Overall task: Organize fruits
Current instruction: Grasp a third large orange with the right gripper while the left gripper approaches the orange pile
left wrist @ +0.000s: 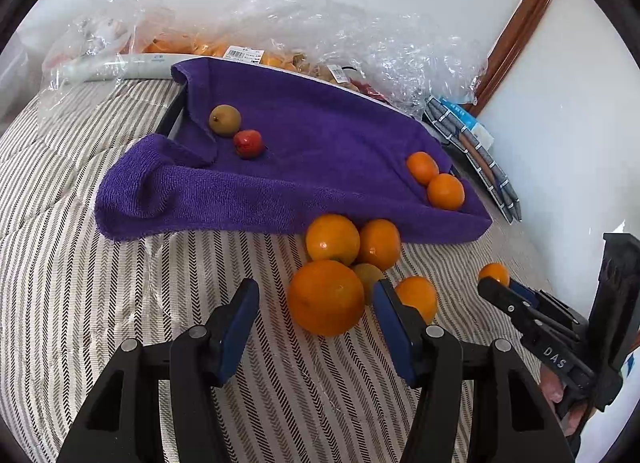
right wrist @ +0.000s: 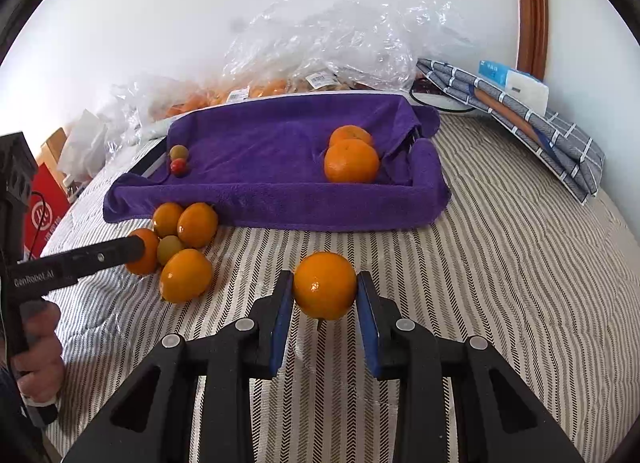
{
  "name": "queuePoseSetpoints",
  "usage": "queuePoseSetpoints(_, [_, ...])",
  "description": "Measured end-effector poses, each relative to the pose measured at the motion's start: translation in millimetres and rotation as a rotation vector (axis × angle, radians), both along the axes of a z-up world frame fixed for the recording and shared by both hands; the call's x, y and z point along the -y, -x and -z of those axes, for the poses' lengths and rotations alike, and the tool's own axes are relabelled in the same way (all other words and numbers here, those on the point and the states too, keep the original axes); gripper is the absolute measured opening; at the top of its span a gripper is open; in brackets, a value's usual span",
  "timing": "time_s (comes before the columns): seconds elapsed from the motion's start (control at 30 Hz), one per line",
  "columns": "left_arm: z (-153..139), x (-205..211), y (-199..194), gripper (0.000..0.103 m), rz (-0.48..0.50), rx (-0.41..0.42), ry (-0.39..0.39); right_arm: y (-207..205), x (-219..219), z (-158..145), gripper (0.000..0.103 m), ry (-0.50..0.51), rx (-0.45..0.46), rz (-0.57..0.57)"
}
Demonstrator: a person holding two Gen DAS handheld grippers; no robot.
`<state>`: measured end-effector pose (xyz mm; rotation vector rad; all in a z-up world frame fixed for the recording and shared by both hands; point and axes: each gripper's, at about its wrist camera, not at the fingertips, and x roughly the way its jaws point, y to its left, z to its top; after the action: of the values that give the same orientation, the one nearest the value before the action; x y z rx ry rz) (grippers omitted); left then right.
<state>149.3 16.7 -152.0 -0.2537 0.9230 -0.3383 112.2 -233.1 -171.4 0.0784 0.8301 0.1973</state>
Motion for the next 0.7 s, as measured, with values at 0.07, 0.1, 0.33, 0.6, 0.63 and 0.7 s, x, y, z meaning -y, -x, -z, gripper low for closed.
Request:
queuePoseSetpoints(0.07, [0.2,-1.1,0.4,0.055,-0.007,0.004,0.005,0.1,2.1,0.0,0.031,-0.019,0.0,0.004])
queuePoseSetpoints(0.1, [0.6,-1.7,0.6,0.055,-0.013,0.008,0.006,0.2,2.0,0.0,0.031,-0.02,0.0,0.006])
queuePoseSetpoints(0.33, [-6.0,0.8,9.5,0.035,-0.013,0.075,-0.019,1.5,1.9,-0.4,0.031,-0.021,0.006,0.026])
queuePoseSetpoints(0.6, [-6.4,-2.2,5.0,0.034,-0.021,0.06,0.014,0.3,1.3,0.2,0.031,-0.006,-0.001,0.045])
queuePoseSetpoints(0.63, [-5.6,-2.1,4.1,0.036,-0.017,0.055,0.017,0.1,1.1,0.5,0.031,-0.002,-0.002,0.045])
queuePoseSetpoints(0.7, [-1.0,-0.6,0.6,0.04,-0.01,0.023,0.018,-0.3,-0.1,0.7,0.031,0.005,-0.005,0.042])
